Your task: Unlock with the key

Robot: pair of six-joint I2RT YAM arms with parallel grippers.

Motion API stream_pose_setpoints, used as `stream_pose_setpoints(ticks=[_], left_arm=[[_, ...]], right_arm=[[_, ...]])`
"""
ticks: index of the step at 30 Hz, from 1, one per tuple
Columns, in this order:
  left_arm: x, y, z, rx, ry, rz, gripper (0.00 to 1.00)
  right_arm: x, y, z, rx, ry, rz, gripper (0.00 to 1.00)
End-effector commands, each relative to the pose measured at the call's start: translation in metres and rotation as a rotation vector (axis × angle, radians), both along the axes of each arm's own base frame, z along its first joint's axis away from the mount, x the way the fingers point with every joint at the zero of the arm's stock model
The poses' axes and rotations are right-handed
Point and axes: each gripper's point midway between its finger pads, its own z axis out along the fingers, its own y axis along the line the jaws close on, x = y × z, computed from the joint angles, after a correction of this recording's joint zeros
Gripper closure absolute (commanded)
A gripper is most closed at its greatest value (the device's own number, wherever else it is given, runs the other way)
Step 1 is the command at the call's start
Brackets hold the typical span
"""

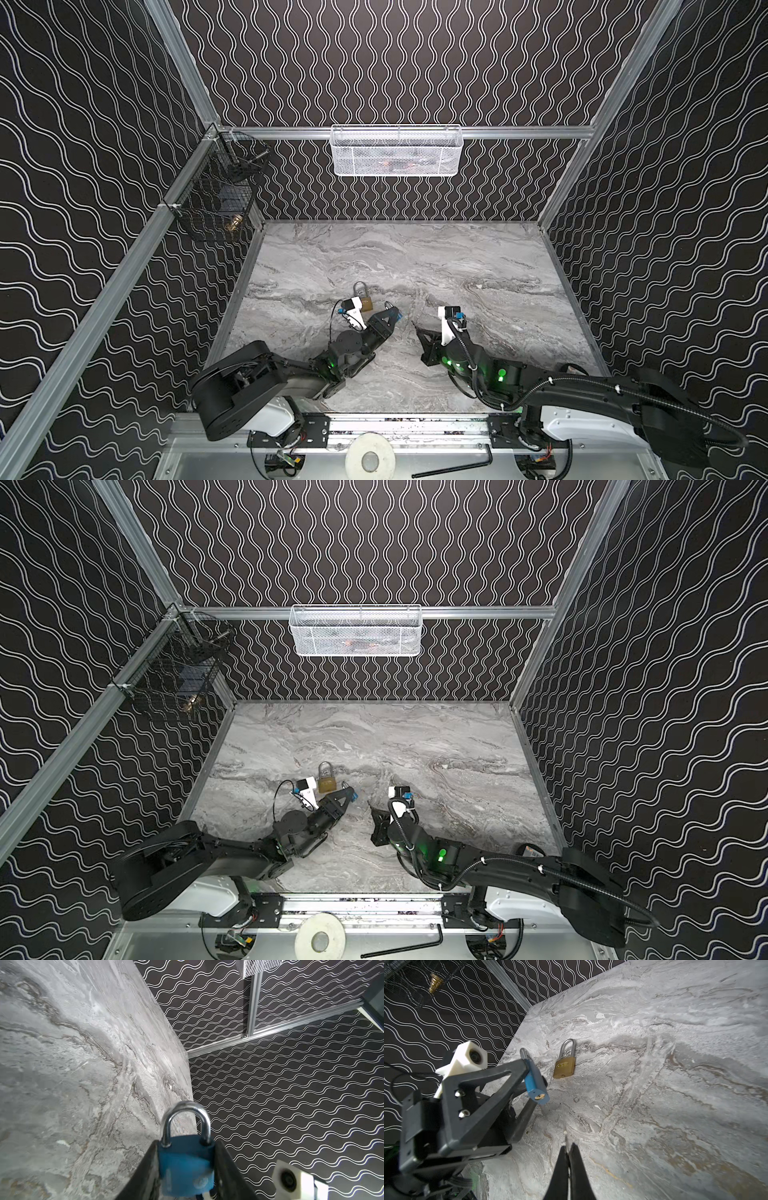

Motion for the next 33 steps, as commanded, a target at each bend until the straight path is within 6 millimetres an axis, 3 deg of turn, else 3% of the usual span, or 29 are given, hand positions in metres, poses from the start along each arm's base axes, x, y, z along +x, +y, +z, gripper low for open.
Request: stream_pose_setpoints(ticks=[1, 25, 33], left_arm=[[0.003, -0.003, 0.024, -0.1, -0.048, 0.007, 1.0], [0.004, -0.014, 0.016, -0.074, 0.004, -0.022, 1.0], [0.003, -0.015, 0.017, -0.081, 0.003, -0.024, 1.0]], right_arm=[[0.003, 0.009, 0.013, 0.06, -0.024, -0.007, 1.0], [0.006, 0.018, 0.019, 0.018, -0.069, 0.026, 1.0], [0.008, 0.02, 0.011, -0.003, -0.054, 0.017, 1.0]])
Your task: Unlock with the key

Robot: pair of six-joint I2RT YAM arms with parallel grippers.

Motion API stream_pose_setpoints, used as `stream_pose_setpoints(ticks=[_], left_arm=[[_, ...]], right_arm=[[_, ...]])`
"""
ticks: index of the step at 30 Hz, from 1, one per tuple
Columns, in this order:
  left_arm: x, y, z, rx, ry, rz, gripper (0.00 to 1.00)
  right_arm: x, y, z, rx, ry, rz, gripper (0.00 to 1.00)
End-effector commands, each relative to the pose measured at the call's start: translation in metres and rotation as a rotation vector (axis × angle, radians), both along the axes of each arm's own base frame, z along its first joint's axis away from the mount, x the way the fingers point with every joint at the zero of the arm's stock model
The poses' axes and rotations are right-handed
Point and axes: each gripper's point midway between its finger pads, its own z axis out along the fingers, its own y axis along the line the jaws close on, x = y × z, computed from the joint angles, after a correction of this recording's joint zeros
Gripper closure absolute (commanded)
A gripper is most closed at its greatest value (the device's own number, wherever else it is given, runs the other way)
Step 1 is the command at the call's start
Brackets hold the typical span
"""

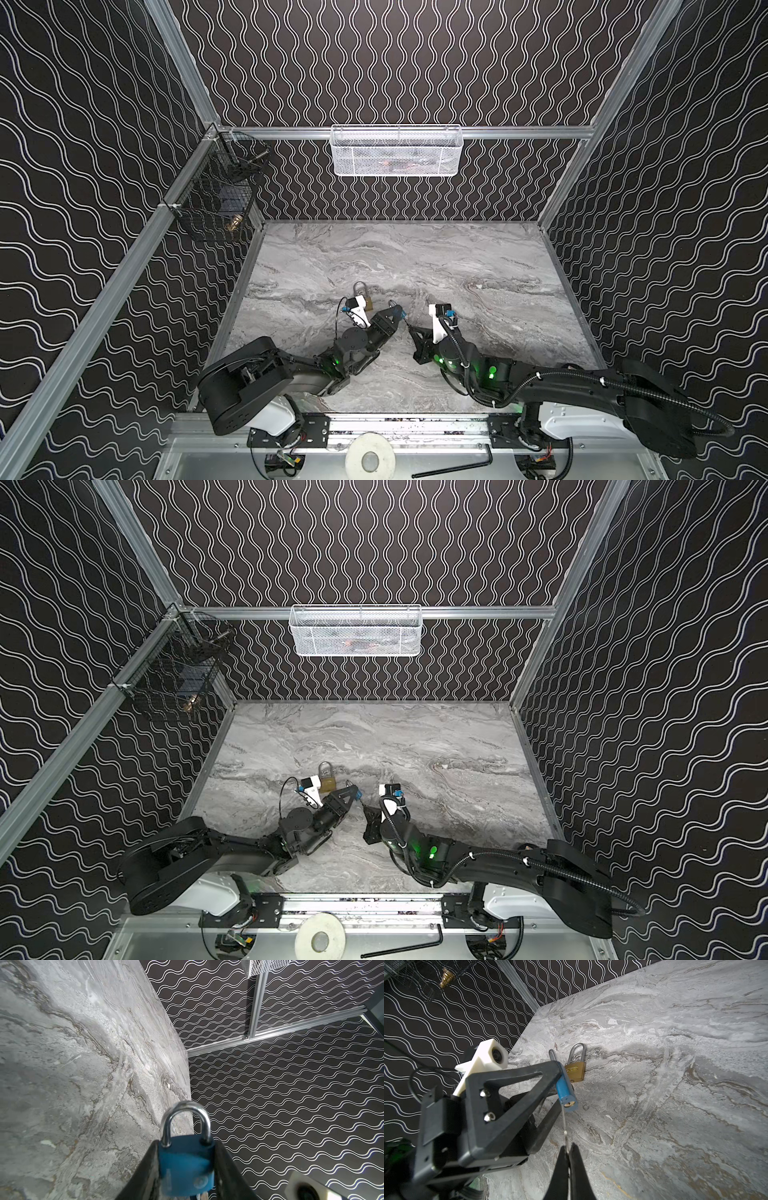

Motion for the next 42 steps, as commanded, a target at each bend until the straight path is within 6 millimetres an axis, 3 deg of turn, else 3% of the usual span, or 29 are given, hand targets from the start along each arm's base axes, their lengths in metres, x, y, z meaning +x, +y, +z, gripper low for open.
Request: stream_pose_setpoints(ticks=[1, 16, 24, 32, 42], left_arm=[[-0.002, -0.004, 0.018, -0.056, -0.038, -0.022, 1.0], [-0.002, -0.004, 0.019, -0.066, -0.039, -0.024, 1.0], [-0.003, -0.004, 0.02, -0.072, -0.041, -0.026, 1.0], [-0.002, -0.005, 0.02, -0.082, -0.056, -0.026, 1.0], [0.0, -0.012, 0.017, -0.089, -0.056, -0.042, 1.0]], right_arm=[[0.002, 0.001, 0.003, 0.015, -0.002, -0.014, 1.0], [0.01, -0.003, 0.006, -0.01, -0.017, -0.06, 1.0], [0.014, 0.006, 0.008, -0.014, -0.009, -0.053, 1.0], [0.011, 0.018, 0.015, 0.059, 0.022, 0.003, 1.0], [0.023, 0.006, 0.026, 0.175, 0.07, 0.017, 1.0]])
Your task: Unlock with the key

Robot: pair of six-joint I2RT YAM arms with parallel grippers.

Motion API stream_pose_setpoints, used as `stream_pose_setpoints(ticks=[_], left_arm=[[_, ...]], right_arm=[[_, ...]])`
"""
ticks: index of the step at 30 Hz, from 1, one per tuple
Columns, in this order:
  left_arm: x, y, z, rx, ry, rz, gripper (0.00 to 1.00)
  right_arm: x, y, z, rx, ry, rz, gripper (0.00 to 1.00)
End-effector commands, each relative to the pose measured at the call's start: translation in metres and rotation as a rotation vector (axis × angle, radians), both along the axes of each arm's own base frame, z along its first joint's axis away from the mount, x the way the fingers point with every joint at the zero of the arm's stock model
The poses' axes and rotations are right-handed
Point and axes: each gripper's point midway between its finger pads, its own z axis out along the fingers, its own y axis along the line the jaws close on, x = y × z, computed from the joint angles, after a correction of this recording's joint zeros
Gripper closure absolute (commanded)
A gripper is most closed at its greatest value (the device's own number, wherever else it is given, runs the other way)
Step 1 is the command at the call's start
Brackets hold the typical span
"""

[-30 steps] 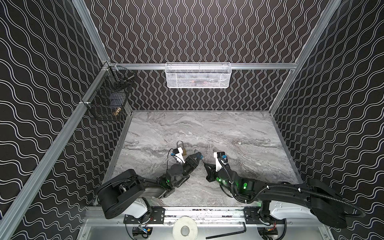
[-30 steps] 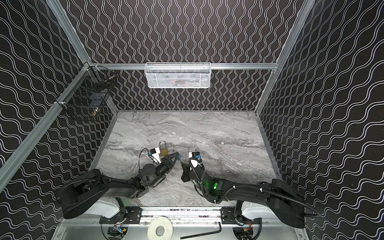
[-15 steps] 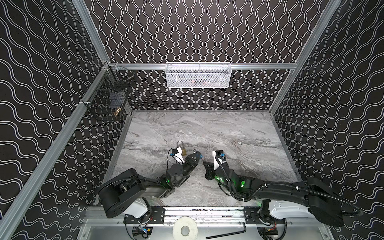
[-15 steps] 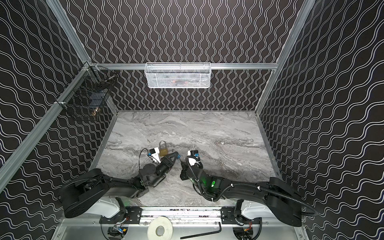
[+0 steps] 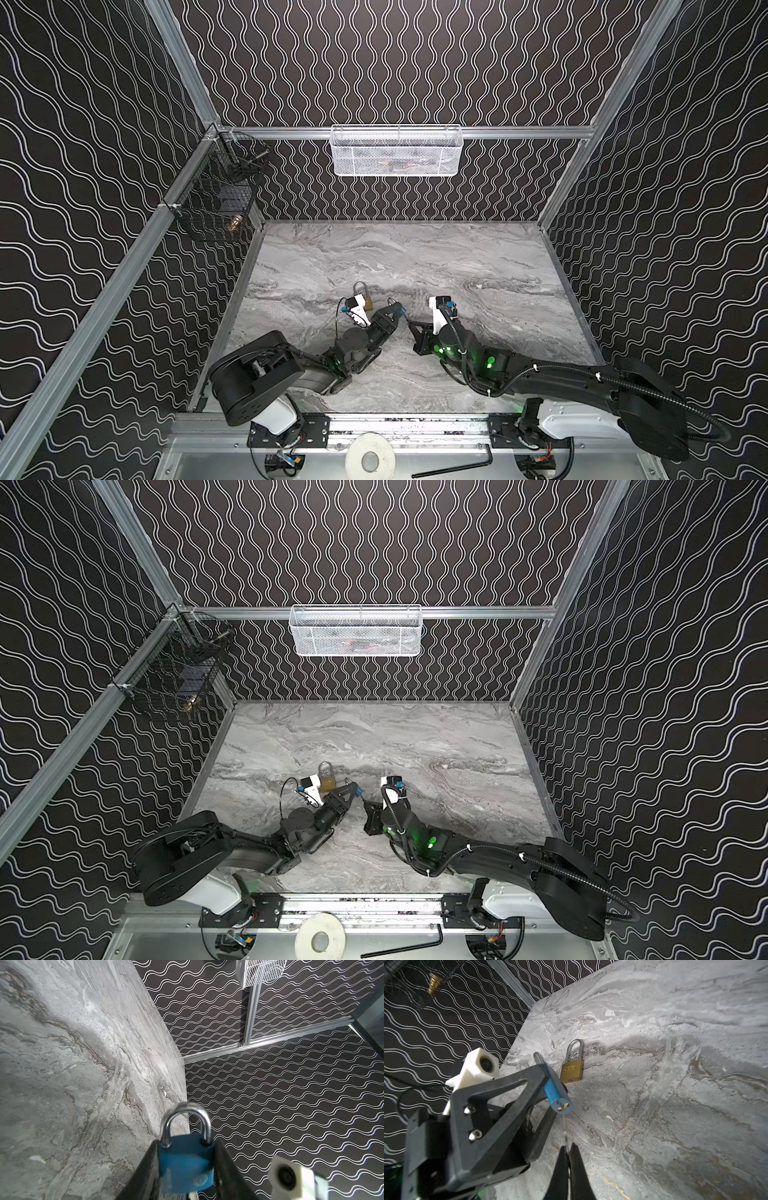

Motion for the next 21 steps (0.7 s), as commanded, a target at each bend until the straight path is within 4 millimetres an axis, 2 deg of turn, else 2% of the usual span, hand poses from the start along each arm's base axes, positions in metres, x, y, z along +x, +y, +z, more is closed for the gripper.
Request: stream_pose_setpoints(ticks=[1, 10, 21], left_arm=[[-0.008, -0.012, 0.015, -0.05, -0.033, -0.072, 1.0], [-0.006, -0.011, 0.017, -0.024, -0.03, -0.06, 1.0], [-0.004, -0.017, 0.015, -0.007, -0.017, -0.07, 1.0]], right_arm=[[0.004, 0.008, 0.028, 0.111, -0.028, 0.009, 1.0], [0.003, 0.02, 0.02, 0.094, -0.008, 0.046, 1.0], [0.005, 0.014, 0.019, 0.084, -0.026, 0.031, 1.0]])
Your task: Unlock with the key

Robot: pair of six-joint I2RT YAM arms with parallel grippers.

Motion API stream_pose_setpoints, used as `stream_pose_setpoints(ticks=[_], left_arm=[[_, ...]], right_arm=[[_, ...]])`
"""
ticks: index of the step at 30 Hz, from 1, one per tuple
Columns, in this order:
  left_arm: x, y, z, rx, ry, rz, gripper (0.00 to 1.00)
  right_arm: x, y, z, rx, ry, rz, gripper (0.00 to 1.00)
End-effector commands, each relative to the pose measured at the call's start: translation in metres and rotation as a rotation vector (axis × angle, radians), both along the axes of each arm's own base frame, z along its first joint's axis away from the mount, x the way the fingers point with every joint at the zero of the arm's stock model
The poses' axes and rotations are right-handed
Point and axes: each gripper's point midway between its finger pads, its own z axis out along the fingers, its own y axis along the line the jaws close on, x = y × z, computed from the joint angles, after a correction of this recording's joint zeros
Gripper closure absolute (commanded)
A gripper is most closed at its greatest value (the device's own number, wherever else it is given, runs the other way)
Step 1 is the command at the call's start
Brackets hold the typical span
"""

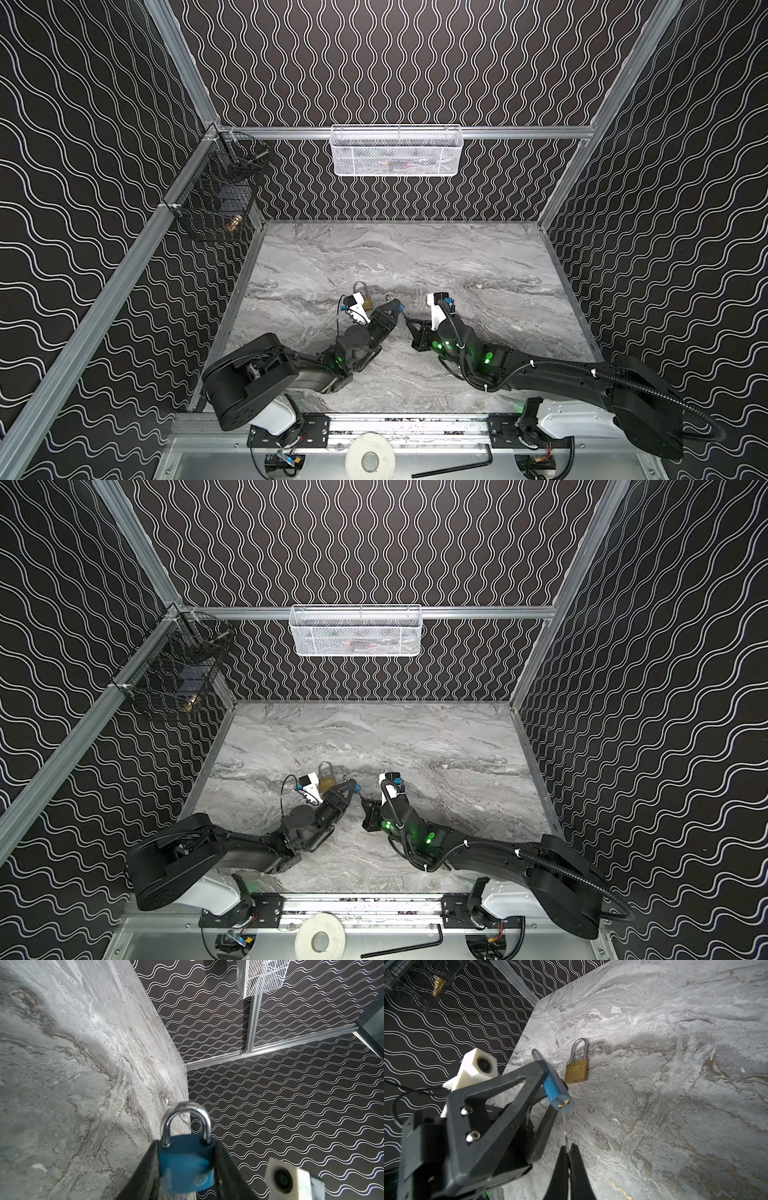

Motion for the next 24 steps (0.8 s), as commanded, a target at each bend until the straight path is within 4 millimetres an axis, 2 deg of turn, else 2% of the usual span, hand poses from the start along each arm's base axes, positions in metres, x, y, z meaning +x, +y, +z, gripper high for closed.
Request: stream_pose_setpoints(ticks=[1, 9, 18, 24], left_arm=[[-0.012, -0.021, 0.008, -0.016, -0.022, -0.121, 1.0], [-0.017, -0.017, -0.001, 0.0, -0.008, -0.128, 1.0], [-0.015, -0.014, 0.008, 0.002, -0.014, -0.104, 1.0], [-0.013, -0.005, 0.009, 0.013, -0.026, -0.064, 1.0]], right_arm=[[0.003, 0.003, 0.021, 0.072, -0.053, 0.0, 1.0], [0.004, -0.002, 0.034, 0.052, -0.091, -0.008, 1.0], [0.003, 0.006, 0.024, 0.042, -0.068, 0.015, 1.0], [0.0, 0.001, 0.022, 0.056, -0.069, 0.015, 1.0]])
